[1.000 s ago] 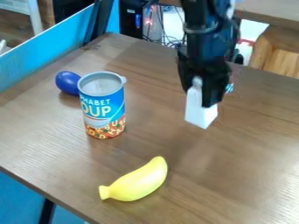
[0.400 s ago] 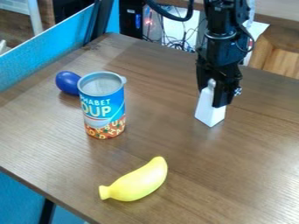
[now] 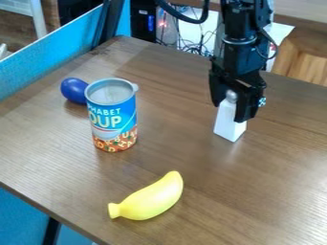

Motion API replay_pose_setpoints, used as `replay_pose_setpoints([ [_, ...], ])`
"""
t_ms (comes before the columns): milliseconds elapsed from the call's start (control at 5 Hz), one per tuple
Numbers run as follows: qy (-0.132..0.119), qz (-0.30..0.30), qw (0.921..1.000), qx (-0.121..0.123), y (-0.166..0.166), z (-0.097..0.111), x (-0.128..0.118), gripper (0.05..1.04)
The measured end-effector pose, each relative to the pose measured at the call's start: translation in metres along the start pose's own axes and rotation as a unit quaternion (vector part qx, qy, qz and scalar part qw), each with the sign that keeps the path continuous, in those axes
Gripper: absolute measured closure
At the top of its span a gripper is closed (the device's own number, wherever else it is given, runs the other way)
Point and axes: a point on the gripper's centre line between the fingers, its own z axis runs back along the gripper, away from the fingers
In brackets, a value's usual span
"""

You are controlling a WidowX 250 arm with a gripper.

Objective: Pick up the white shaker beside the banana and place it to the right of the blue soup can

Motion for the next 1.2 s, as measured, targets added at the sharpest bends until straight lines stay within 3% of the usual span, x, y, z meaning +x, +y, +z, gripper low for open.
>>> replay_pose_setpoints([
  [200, -0.068, 0.009, 0.9971, 0.034, 0.001, 0.034, -0.002, 0.077],
  [400, -0.103, 0.012, 0.9928, 0.061, -0.008, 0.06, -0.014, 0.079],
  [600, -0.098, 0.018, 0.9924, 0.072, -0.027, 0.066, -0.041, 0.079],
  [800, -0.02, 0.018, 0.9996, 0.009, -0.048, 0.048, -0.073, 0.079],
  [1000, 0.034, 0.018, 0.9988, -0.029, -0.06, 0.032, -0.098, 0.079],
  [1200, 0.049, 0.034, 0.9975, -0.038, -0.068, 0.029, -0.124, 0.079],
])
